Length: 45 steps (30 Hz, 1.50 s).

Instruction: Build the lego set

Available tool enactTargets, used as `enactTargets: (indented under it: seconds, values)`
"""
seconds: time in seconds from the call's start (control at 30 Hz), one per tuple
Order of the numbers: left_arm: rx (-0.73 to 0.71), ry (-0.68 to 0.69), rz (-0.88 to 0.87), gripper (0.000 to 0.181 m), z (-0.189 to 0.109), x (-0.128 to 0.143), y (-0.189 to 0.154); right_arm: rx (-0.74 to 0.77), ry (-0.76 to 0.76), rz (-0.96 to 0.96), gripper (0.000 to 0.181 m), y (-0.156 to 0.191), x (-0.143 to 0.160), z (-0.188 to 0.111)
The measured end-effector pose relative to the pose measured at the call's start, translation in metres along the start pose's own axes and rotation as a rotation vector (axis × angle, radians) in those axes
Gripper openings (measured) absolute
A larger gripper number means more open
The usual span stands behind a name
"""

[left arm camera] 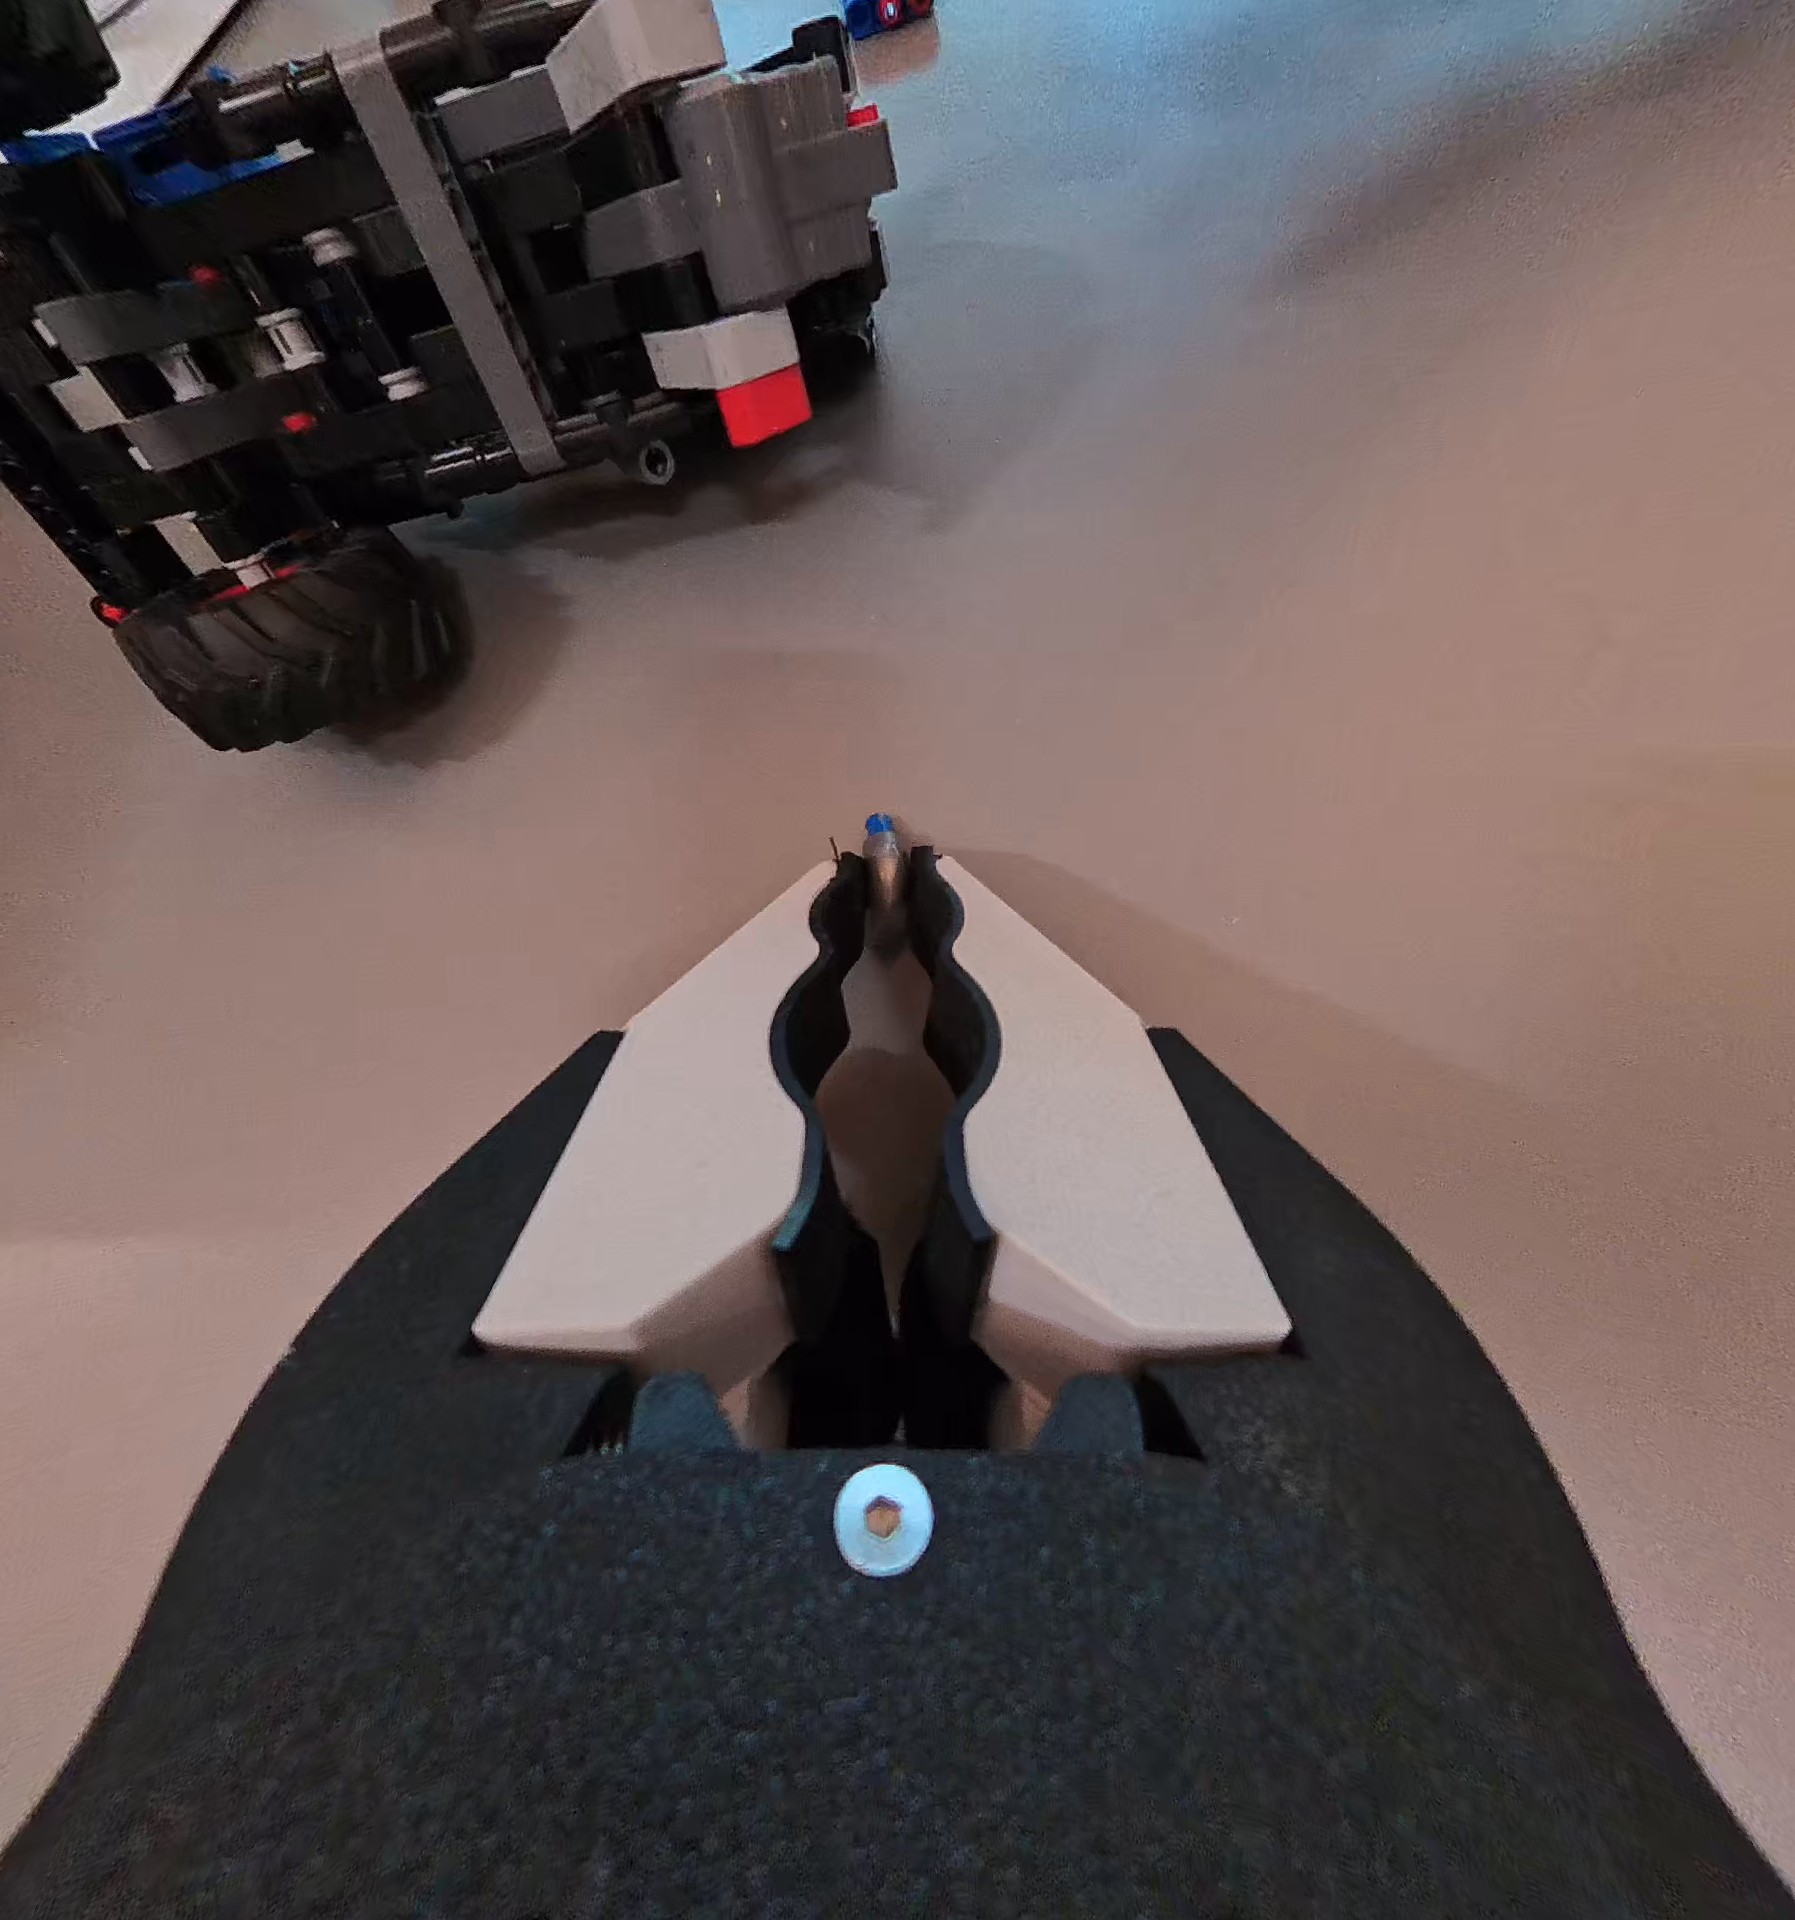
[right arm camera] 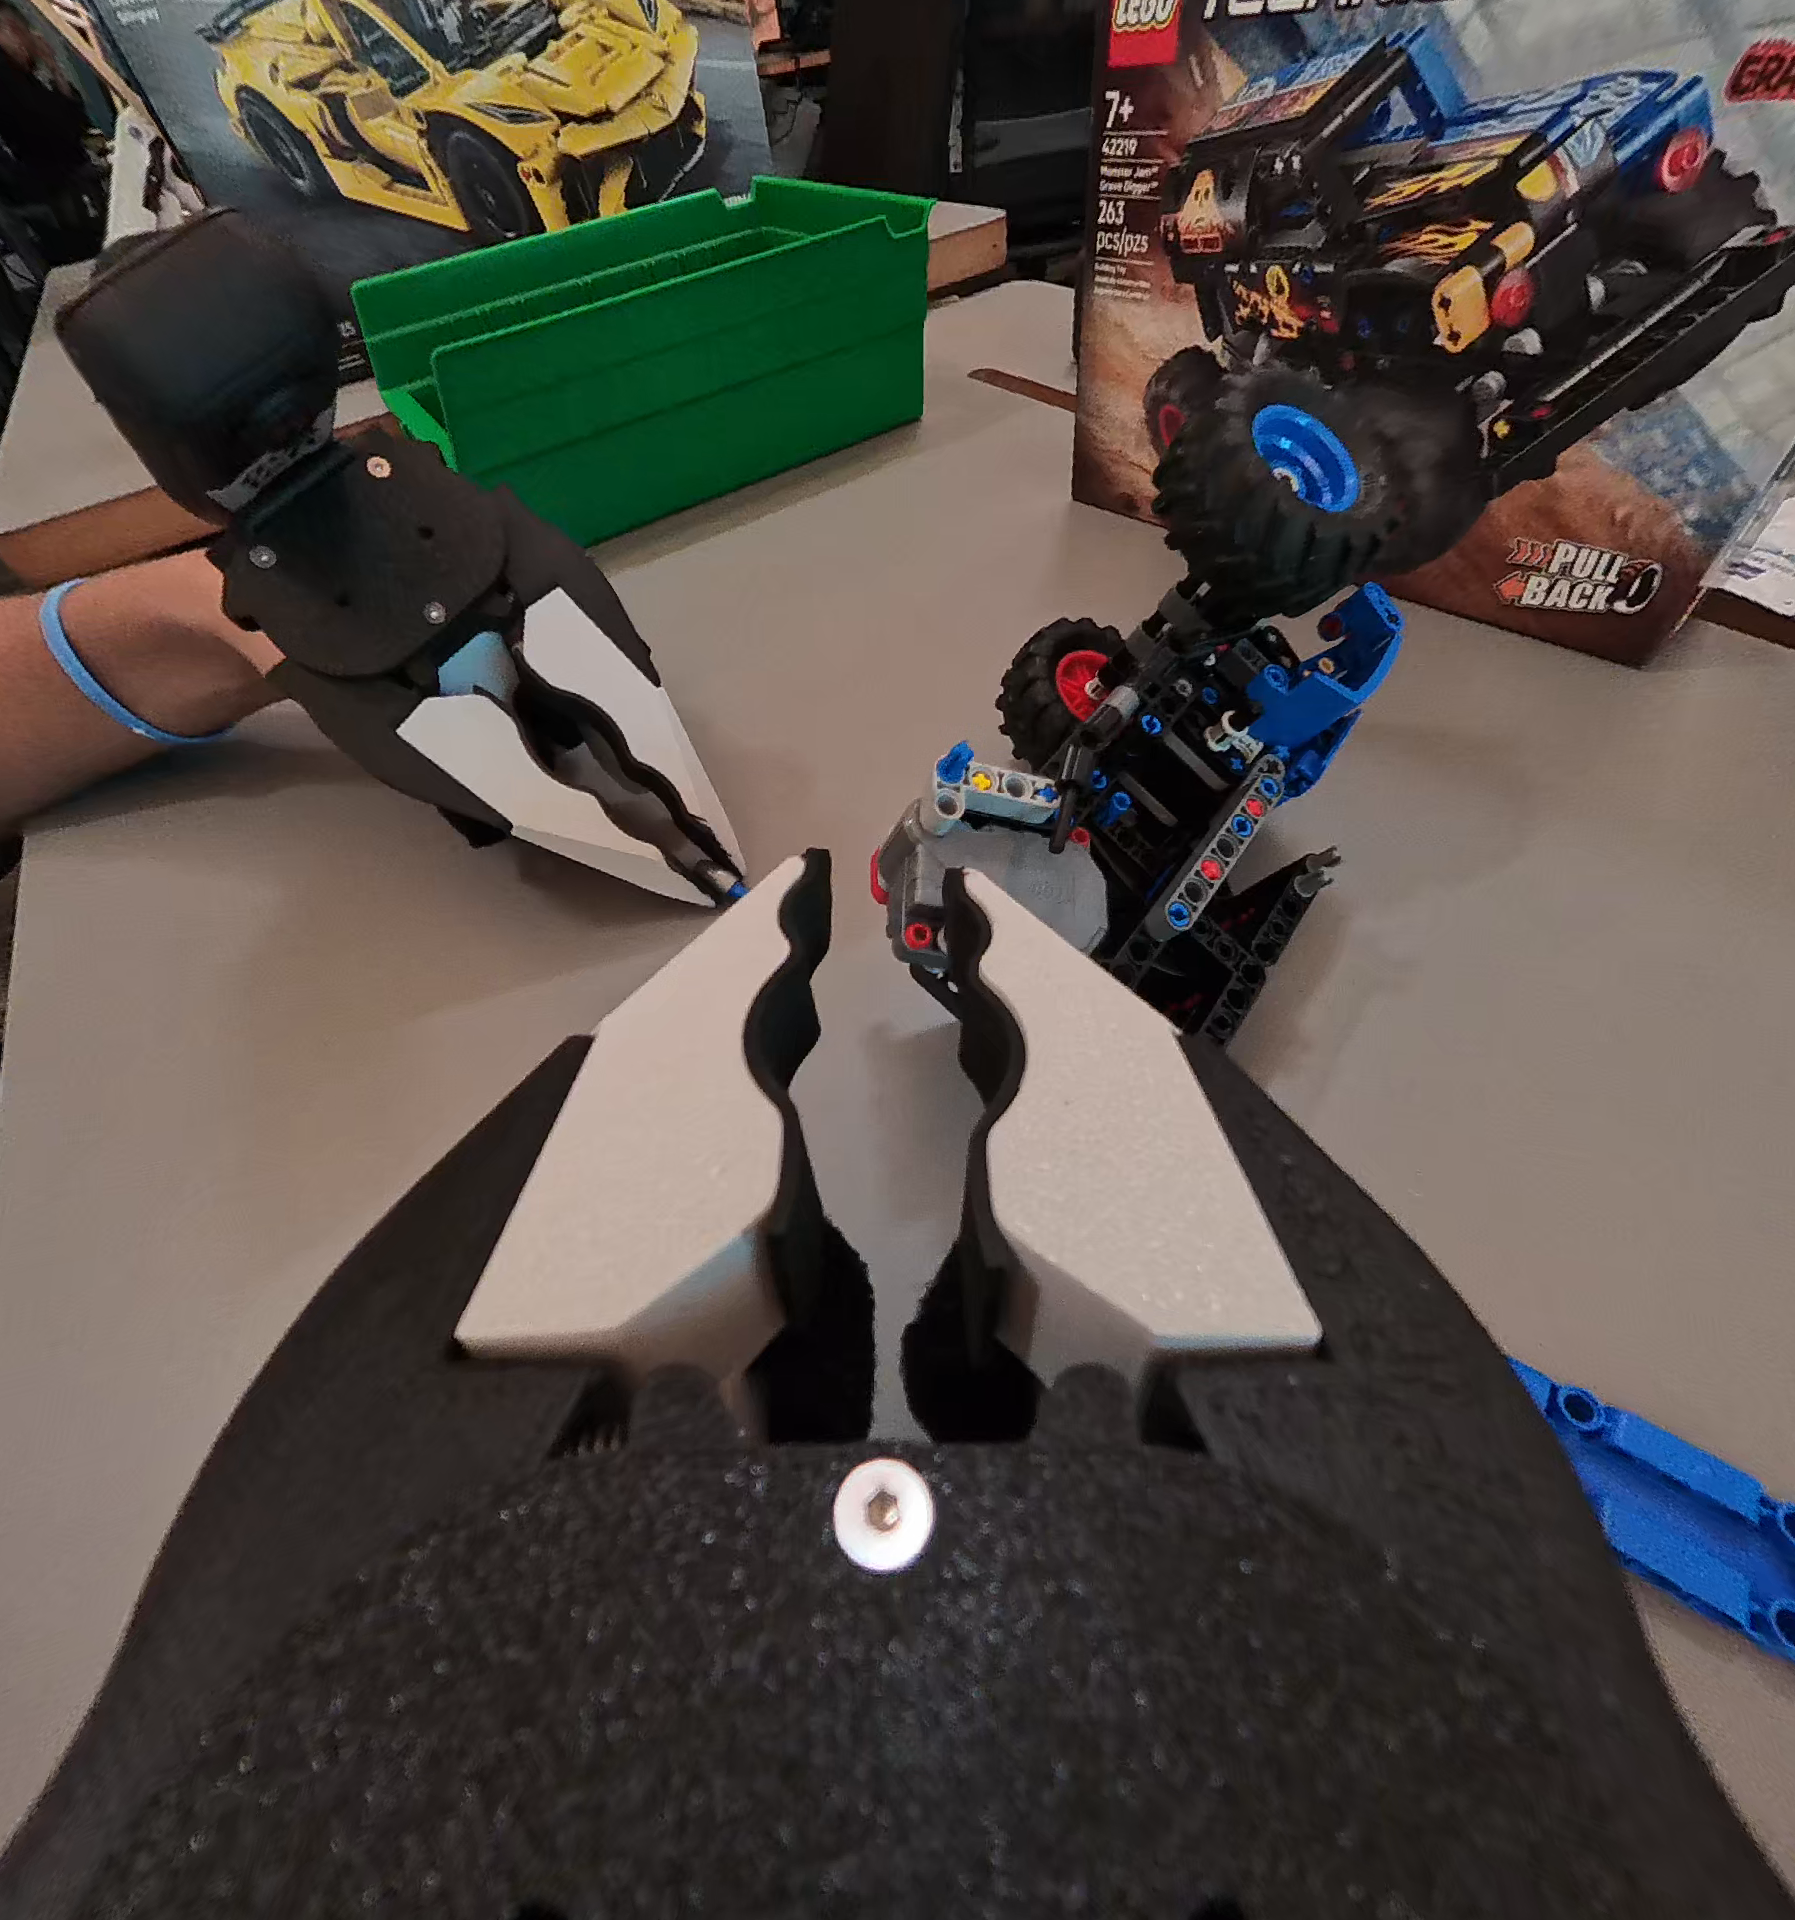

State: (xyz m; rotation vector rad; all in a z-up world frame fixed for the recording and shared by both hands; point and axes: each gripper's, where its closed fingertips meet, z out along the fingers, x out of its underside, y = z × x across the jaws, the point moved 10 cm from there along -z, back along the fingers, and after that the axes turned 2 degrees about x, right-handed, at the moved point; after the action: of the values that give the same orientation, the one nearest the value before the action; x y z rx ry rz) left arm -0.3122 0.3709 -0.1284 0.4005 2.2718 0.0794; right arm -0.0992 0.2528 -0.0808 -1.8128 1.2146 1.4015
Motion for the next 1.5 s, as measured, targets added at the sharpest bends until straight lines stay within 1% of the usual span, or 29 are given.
enactTargets:
  seconds: [0.03, 0.1, 0.17, 0.27, 0.37, 0.43, 0.5, 0.57, 0.63, 0.7, 0.77, 0.83, 0.97, 1.07, 1.13, 1.2, 1.23, 1.3, 1.33, 1.37, 1.4, 1.43, 1.5]
  values:
    - [0.001, -0.003, -0.005, 0.009, 0.0, -0.001, -0.001, 0.001, 0.0, -0.002, 0.021, -0.001, -0.001, 0.001]
    - [-0.001, -0.032, -0.023, 0.023, 0.0, -0.005, -0.002, 0.006, -0.007, -0.006, 0.021, -0.004, -0.005, 0.003]
    - [0.009, -0.071, -0.046, 0.027, -0.001, -0.01, -0.004, 0.007, -0.001, -0.025, 0.021, -0.01, -0.012, 0.004]
    - [0.036, -0.117, -0.07, 0.034, -0.004, -0.014, -0.006, -0.015, -0.019, -0.024, 0.021, -0.024, -0.033, -0.001]
    - [0.04, -0.195, -0.114, 0.036, -0.01, -0.017, 0.0, -0.036, 0.086, -0.061, 0.023, -0.045, -0.047, 0.004]
    - [0.028, -0.247, -0.179, 0.038, -0.013, -0.019, 0.01, -0.024, 0.125, -0.079, 0.022, -0.063, -0.046, 0.011]
    - [-0.022, -0.273, -0.226, 0.039, -0.014, -0.021, 0.026, -0.055, 0.14, -0.033, 0.022, -0.076, -0.042, 0.018]
    - [-0.108, -0.259, -0.239, 0.044, -0.013, -0.026, 0.047, -0.077, 0.094, 0.016, 0.022, -0.083, -0.037, 0.021]
    - [-0.159, -0.253, -0.251, 0.048, -0.01, -0.035, 0.068, -0.06, 0.03, 0.038, 0.022, -0.085, -0.03, 0.017]
    - [-0.156, -0.265, -0.264, 0.046, -0.003, -0.046, 0.088, -0.085, 0.003, 0.056, 0.022, -0.082, -0.024, 0.014]
    - [-0.151, -0.294, -0.277, 0.039, 0.007, -0.057, 0.106, -0.093, -0.008, 0.066, 0.021, -0.079, -0.015, 0.012]
    - [-0.13, -0.31, -0.286, 0.034, 0.019, -0.064, 0.118, -0.107, 0.006, 0.09, 0.021, -0.078, -0.011, 0.014]
    - [-0.163, -0.339, -0.261, 0.029, 0.036, -0.068, 0.127, -0.092, 0.022, 0.048, 0.019, -0.079, -0.009, 0.019]
    - [-0.141, -0.387, -0.242, 0.018, 0.044, -0.065, 0.126, -0.09, -0.014, 0.02, 0.02, -0.078, -0.011, 0.02]
    - [-0.151, -0.424, -0.21, 0.009, 0.048, -0.062, 0.122, -0.08, -0.042, -0.005, 0.025, -0.079, -0.019, 0.022]
    - [-0.171, -0.434, -0.171, 0.009, 0.049, -0.063, 0.12, -0.049, -0.047, -0.093, 0.036, -0.081, -0.032, 0.029]
    - [-0.17, -0.437, -0.148, 0.009, 0.05, -0.063, 0.118, -0.03, -0.043, -0.144, 0.044, -0.081, -0.04, 0.035]
    - [-0.185, -0.437, -0.12, 0.008, 0.05, -0.064, 0.115, 0.02, -0.026, -0.184, 0.06, -0.083, -0.055, 0.048]
    - [-0.189, -0.435, -0.117, 0.008, 0.05, -0.064, 0.115, 0.01, -0.003, -0.197, 0.067, -0.085, -0.061, 0.056]
    - [-0.182, -0.435, -0.121, 0.009, 0.05, -0.064, 0.116, -0.014, 0.045, -0.187, 0.069, -0.087, -0.064, 0.066]
    - [-0.171, -0.437, -0.127, 0.008, 0.05, -0.063, 0.116, -0.057, 0.079, -0.156, 0.078, -0.089, -0.066, 0.076]
    - [-0.16, -0.438, -0.133, 0.008, 0.05, -0.063, 0.117, -0.105, 0.104, -0.126, 0.081, -0.091, -0.066, 0.085]
    - [-0.154, -0.439, -0.131, 0.008, 0.05, -0.063, 0.117, -0.142, 0.134, -0.09, 0.078, -0.096, -0.062, 0.099]
